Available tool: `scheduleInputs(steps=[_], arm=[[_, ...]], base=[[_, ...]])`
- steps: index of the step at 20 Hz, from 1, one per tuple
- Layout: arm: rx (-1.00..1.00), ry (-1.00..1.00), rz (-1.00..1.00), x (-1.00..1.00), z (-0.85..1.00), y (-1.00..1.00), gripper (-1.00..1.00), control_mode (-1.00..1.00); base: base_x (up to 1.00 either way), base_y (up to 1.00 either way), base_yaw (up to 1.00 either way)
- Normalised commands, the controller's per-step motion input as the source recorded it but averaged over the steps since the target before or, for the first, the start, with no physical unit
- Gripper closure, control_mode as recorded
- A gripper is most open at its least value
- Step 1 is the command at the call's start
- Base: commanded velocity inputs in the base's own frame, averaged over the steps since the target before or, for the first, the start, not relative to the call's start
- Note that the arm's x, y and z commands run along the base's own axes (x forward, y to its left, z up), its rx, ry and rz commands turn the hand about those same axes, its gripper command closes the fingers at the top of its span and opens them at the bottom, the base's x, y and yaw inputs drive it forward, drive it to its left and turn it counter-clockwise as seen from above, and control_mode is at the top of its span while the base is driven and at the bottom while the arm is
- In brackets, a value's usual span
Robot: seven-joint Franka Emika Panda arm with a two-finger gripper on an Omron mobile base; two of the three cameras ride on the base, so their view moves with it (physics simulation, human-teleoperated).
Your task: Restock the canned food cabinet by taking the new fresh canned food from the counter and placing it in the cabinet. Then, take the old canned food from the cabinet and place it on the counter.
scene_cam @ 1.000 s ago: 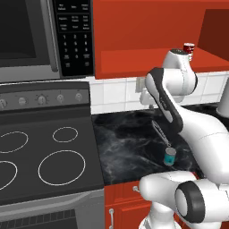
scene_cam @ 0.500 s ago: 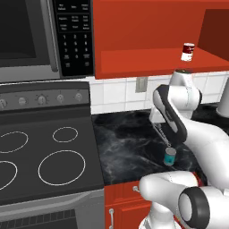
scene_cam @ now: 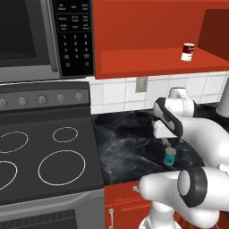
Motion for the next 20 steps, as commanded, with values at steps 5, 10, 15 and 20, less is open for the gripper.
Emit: scheduleInputs(steps=[5,10,15,20], arm=[[0.00,0.05,-0.01,0.00,-0.67,-0.30,-1.00,-1.00],[0.00,-0.01,0.00,0.00,-0.35,-0.04,-1.00,-1.00],[0.00,-0.07,0.00,0.00,-0.36,0.00,-1.00,-1.00],[0.00,-0.09,0.00,0.01,-0.26,0.00,-1.00,-1.00]], base=[[0.00,0.00,0.00],[0.00,0.00,0.00],[0.00,0.00,0.00],[0.00,0.00,0.00]])
